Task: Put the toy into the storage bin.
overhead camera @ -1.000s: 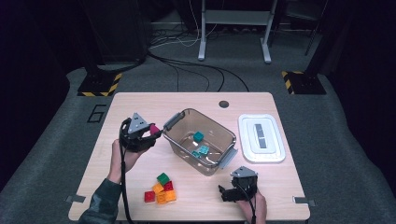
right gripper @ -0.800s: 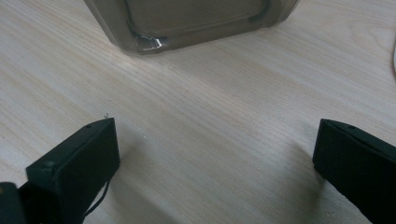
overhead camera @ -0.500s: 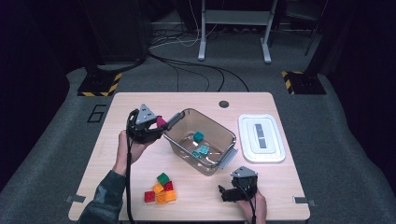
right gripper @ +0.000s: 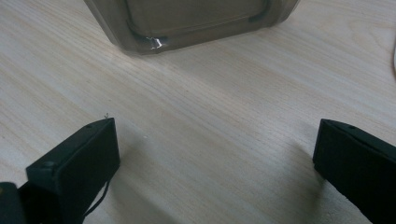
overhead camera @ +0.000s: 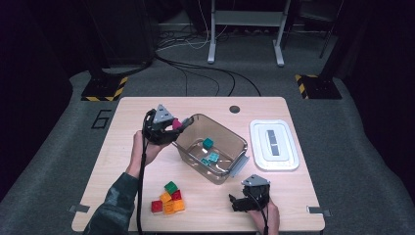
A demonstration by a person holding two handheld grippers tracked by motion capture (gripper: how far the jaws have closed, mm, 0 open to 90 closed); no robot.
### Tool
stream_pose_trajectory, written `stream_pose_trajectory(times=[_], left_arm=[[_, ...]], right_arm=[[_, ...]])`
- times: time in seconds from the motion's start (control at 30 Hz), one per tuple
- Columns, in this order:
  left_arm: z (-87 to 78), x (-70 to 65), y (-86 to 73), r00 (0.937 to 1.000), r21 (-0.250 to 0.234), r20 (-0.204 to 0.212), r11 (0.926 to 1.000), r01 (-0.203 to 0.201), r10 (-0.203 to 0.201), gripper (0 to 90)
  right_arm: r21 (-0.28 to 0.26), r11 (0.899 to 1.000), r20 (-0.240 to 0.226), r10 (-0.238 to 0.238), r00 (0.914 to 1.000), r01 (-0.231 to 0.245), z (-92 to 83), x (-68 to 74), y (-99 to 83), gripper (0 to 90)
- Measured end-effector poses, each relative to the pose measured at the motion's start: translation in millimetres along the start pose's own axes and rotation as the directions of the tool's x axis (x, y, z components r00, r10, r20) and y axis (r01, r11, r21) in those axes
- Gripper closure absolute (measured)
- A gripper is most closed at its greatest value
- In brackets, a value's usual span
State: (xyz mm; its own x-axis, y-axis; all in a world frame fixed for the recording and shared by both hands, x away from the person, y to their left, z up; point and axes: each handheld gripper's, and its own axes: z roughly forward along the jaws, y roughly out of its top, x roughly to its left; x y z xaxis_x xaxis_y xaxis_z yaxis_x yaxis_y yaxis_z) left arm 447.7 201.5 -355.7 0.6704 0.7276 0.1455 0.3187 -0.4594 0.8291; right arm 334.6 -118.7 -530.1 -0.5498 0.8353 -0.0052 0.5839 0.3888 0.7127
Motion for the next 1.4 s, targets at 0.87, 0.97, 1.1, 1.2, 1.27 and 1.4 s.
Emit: stream_pose_trajectory(times=[0.87,0.97,1.1,1.2,1.27,1.4], left_arm=[[34.8,0.8,-9.9,0.9992,0.099,0.036,0.9950,0.012,-0.015,58.4],[36.1,1.3,-10.5,0.9987,0.102,0.044,0.9946,0.021,-0.025,57.8],[37.5,2.8,-12.0,0.9977,0.116,0.043,0.9921,0.047,-0.053,35.9],[32.3,4.5,-15.2,0.9961,0.106,0.045,0.9918,0.071,-0.076,25.8],[26.8,3.8,-17.3,0.9961,0.091,0.037,0.9929,0.076,-0.080,21.3],[13.9,3.0,-23.2,0.9966,0.079,0.026,0.9939,0.076,-0.079,15.2]], right_arm=[[0.002,1.000,0.002,0.001,1.0000,-0.001,-0.2,0.1,-0.1,0.0],[0.002,1.000,0.000,0.002,1.0000,-0.002,-0.3,0.2,-0.1,0.0],[0.002,1.000,0.002,0.000,1.0000,0.000,-0.2,0.1,-0.1,0.0],[0.001,1.000,0.000,0.001,1.0000,-0.001,-0.2,0.1,-0.1,0.0],[0.001,1.000,0.001,0.001,1.0000,-0.001,-0.2,0.1,-0.1,0.0],[0.000,1.000,0.001,0.000,1.0000,0.000,-0.1,0.0,-0.1,0.0]])
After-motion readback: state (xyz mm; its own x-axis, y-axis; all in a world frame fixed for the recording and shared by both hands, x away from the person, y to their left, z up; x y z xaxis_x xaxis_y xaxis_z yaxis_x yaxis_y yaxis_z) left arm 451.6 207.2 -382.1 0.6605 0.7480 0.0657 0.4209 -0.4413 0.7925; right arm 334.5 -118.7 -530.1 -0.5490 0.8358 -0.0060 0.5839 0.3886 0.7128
